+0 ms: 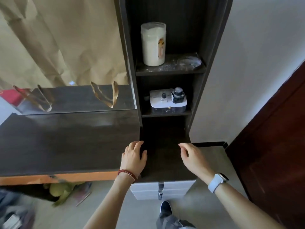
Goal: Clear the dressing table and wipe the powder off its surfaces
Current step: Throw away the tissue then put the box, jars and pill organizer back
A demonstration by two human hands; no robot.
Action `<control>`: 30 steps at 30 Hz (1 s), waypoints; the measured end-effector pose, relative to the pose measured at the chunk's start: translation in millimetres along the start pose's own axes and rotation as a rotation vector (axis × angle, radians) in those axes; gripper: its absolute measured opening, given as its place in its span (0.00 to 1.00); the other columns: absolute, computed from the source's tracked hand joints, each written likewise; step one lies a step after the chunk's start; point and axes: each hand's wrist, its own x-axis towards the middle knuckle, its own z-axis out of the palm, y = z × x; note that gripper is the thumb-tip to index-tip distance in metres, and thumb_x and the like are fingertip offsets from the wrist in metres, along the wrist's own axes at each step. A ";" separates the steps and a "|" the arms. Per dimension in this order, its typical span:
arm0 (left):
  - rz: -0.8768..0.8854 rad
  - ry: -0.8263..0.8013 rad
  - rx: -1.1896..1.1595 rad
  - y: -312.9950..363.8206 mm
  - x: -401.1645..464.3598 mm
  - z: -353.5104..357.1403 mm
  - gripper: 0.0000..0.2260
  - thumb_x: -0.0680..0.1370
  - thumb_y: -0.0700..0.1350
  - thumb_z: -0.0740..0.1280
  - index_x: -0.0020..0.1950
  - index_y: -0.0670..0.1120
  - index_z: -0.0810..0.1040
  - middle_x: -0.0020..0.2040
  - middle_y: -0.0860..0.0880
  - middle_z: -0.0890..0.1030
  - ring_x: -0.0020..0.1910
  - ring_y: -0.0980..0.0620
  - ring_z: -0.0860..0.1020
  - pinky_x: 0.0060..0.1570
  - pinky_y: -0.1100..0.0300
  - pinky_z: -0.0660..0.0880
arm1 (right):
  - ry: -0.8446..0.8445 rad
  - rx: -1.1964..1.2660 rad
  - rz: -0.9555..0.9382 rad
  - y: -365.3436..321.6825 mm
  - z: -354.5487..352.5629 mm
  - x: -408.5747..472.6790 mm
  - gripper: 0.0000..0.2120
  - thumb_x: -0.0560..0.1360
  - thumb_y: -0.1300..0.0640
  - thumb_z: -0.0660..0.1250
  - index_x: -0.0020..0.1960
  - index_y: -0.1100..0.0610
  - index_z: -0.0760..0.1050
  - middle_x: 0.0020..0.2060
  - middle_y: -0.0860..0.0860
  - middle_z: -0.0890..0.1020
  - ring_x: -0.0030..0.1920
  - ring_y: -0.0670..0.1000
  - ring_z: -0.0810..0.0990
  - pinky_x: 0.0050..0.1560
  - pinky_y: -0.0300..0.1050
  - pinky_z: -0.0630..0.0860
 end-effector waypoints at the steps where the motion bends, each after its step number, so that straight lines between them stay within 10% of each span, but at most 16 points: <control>1: 0.011 0.002 -0.008 6.8 20.1 -1.8 0.18 0.77 0.46 0.61 0.66 0.45 0.69 0.64 0.44 0.72 0.63 0.44 0.69 0.59 0.49 0.69 | 0.022 0.006 -0.008 -0.7 -4.2 18.6 0.14 0.78 0.59 0.57 0.62 0.56 0.72 0.58 0.52 0.78 0.60 0.51 0.75 0.55 0.40 0.71; 9: 0.118 0.017 -0.095 63.8 156.9 6.9 0.21 0.75 0.45 0.64 0.67 0.44 0.67 0.63 0.43 0.71 0.62 0.44 0.68 0.61 0.54 0.66 | 0.247 0.015 -0.039 -13.6 -44.6 168.7 0.24 0.74 0.59 0.64 0.68 0.57 0.62 0.62 0.57 0.71 0.63 0.57 0.70 0.60 0.50 0.70; 16: 0.127 -0.139 0.080 76.9 232.5 27.0 0.30 0.74 0.47 0.65 0.73 0.48 0.56 0.71 0.45 0.64 0.66 0.40 0.61 0.64 0.51 0.61 | -0.117 -0.144 -0.017 -4.2 -49.9 233.4 0.44 0.72 0.56 0.68 0.74 0.55 0.39 0.75 0.57 0.51 0.74 0.59 0.51 0.71 0.54 0.56; 30: 0.292 -0.016 0.014 52.8 235.5 42.0 0.15 0.72 0.42 0.67 0.58 0.44 0.73 0.55 0.43 0.76 0.56 0.42 0.72 0.54 0.53 0.68 | -0.095 -0.049 0.055 5.3 -38.0 242.6 0.30 0.68 0.54 0.72 0.64 0.58 0.61 0.61 0.56 0.68 0.64 0.56 0.68 0.61 0.44 0.67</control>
